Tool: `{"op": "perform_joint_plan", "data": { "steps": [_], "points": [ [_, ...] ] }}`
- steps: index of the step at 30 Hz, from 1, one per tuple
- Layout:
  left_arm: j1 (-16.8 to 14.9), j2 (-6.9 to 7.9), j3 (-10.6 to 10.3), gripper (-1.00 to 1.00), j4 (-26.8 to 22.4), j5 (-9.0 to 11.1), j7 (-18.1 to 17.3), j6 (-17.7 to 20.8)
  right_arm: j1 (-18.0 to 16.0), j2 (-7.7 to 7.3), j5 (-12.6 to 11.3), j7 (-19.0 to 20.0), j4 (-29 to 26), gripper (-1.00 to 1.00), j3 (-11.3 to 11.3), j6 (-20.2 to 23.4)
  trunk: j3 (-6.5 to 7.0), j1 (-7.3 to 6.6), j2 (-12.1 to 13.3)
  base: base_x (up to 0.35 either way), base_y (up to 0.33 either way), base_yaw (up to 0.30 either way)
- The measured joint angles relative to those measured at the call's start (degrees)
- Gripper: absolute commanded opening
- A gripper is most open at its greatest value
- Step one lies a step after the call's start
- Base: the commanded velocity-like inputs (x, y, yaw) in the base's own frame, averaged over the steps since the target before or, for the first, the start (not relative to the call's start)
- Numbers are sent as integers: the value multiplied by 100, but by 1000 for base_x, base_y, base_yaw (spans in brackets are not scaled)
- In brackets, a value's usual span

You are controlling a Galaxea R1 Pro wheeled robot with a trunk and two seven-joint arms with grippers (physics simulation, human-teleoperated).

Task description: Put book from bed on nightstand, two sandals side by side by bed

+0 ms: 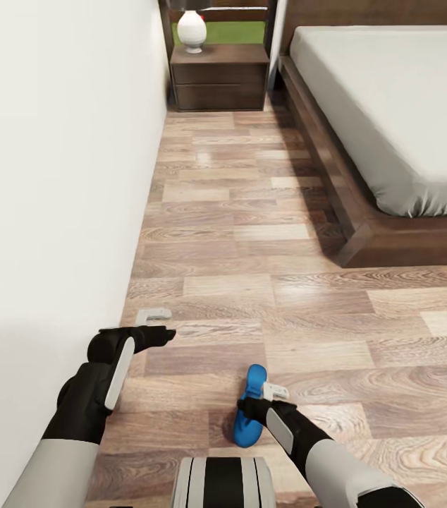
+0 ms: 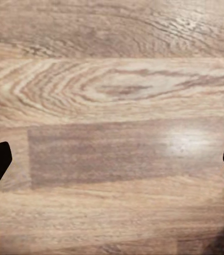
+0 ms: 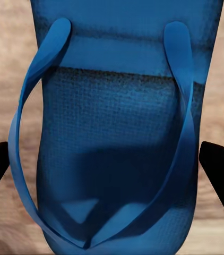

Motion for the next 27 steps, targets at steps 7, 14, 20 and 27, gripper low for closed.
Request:
{"op": "perform_joint_plan", "data": {
  "steps": [7, 14, 20, 27],
  "points": [
    [0, -7, -8, 100, 15, -4, 6, -2, 18, 0, 137, 1, -14, -100, 64, -14, 155, -18, 9, 0, 0, 0],
    [0, -12, -9, 100, 114, -13, 13, -22, 21, -15, 175, 15, 4, -100, 48, -16, 310, -36, 19, 0, 0, 0],
    [0, -22, -17, 100, 323, -15, 23, -165, 30, -239, 185, 21, 15, -100, 174, -22, 443, -51, 27, 0, 0, 0],
    [-10, -24, -32, 100, 957, -37, 60, -632, 60, -588, 196, 18, 42, -100, 289, -29, 598, -69, 36, 0, 0, 0]
  ]
}}
